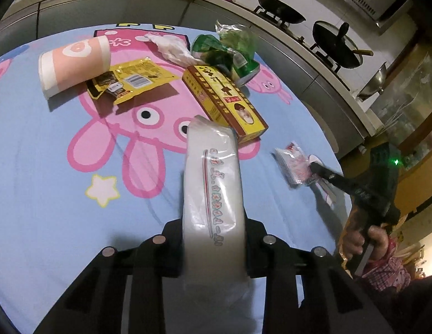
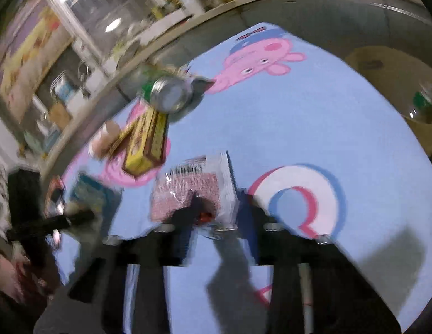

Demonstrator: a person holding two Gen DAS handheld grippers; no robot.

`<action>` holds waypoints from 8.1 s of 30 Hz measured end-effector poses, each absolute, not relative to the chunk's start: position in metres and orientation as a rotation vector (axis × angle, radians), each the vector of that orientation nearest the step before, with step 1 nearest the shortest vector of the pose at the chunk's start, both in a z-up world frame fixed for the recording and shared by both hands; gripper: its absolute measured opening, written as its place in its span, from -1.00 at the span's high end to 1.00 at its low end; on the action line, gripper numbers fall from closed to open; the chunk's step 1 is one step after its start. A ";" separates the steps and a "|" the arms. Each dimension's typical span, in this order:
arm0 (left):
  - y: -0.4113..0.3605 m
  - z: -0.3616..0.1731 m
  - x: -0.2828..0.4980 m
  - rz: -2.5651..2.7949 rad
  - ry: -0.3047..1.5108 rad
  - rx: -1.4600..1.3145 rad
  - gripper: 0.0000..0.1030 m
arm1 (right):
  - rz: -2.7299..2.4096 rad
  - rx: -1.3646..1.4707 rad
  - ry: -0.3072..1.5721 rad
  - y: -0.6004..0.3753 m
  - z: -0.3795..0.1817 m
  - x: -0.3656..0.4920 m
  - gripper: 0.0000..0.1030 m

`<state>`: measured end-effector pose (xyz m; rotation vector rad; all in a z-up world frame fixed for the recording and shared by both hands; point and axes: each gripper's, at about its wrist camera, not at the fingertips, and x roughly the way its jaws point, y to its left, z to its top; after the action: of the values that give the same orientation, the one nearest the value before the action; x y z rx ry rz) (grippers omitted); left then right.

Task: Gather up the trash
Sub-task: 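Carry tissue pack with left tool while right tool carries packet to bin, then open left tool over bin while right tool releases packet into bin, then move both tools back over the remaining trash on the table, then grasp pink-white paper cup with left tool while right tool grasps brown-yellow box, then carry cup with left tool while right tool carries box to beige bin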

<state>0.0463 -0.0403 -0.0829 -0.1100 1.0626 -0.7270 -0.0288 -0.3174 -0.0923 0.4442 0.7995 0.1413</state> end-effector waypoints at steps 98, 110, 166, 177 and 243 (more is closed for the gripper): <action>-0.133 0.005 0.051 -0.574 0.659 0.110 -0.41 | -0.003 0.547 0.546 -0.341 0.003 -0.057 0.19; -0.116 -0.005 0.053 -0.539 0.673 0.098 -0.41 | 0.019 0.547 0.600 -0.321 -0.012 -0.051 0.08; -0.083 -0.081 0.056 -0.388 0.697 0.046 -0.41 | -0.024 0.499 0.624 -0.297 -0.089 0.003 0.04; -0.082 -0.084 0.059 -0.338 0.722 0.052 -0.44 | -0.023 0.498 0.631 -0.298 -0.091 0.003 0.02; 0.079 -0.050 0.149 -0.585 0.870 -0.704 0.95 | 0.252 0.173 0.780 -0.204 -0.076 0.053 -0.16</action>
<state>0.1494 0.0795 -0.0503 -0.7036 0.8704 -0.5853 0.0534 -0.2036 -0.0760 0.1734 0.7796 0.2523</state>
